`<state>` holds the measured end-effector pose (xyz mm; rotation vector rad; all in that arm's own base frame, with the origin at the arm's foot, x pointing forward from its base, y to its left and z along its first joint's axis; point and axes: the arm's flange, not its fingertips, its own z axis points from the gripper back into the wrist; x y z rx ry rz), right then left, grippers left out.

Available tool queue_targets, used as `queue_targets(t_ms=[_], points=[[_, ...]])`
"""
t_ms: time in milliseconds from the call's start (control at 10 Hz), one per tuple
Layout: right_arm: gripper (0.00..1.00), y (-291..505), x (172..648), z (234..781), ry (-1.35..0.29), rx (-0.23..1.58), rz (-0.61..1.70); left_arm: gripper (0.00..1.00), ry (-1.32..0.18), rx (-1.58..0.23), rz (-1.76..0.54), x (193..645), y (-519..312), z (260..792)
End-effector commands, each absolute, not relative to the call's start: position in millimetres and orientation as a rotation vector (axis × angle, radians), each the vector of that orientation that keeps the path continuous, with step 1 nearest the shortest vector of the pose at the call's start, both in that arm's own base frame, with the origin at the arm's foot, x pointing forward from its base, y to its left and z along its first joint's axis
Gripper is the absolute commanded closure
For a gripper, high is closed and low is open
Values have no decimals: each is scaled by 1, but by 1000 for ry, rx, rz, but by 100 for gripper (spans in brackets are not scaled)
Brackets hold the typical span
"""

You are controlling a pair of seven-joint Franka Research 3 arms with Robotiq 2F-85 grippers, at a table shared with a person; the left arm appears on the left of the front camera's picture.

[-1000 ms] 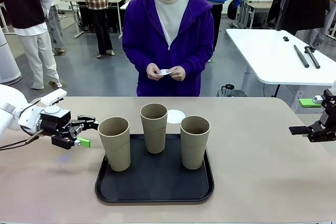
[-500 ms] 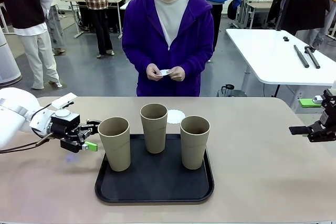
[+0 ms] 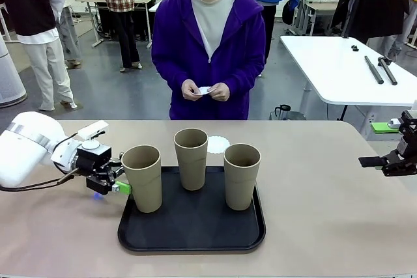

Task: Place coasters on the table and set cups on them.
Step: Pick up one Reusable plastic cup and place it on a coaster set by the human.

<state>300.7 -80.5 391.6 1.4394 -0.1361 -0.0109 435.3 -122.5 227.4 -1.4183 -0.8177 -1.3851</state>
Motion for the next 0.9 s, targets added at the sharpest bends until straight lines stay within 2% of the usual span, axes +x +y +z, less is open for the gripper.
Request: queue_targets(t_ms=[0,200,800], points=[[0,-80,301,393,-135,1448,-8,0,-765,-1425,-1420,437,-128,221],[0,-80,301,393,-135,1448,-8,0,-742,-1427,-1431,437,-133,216],[0,-80,301,393,-135,1448,-8,0,-803,-1436,-1488,441,-139,209]])
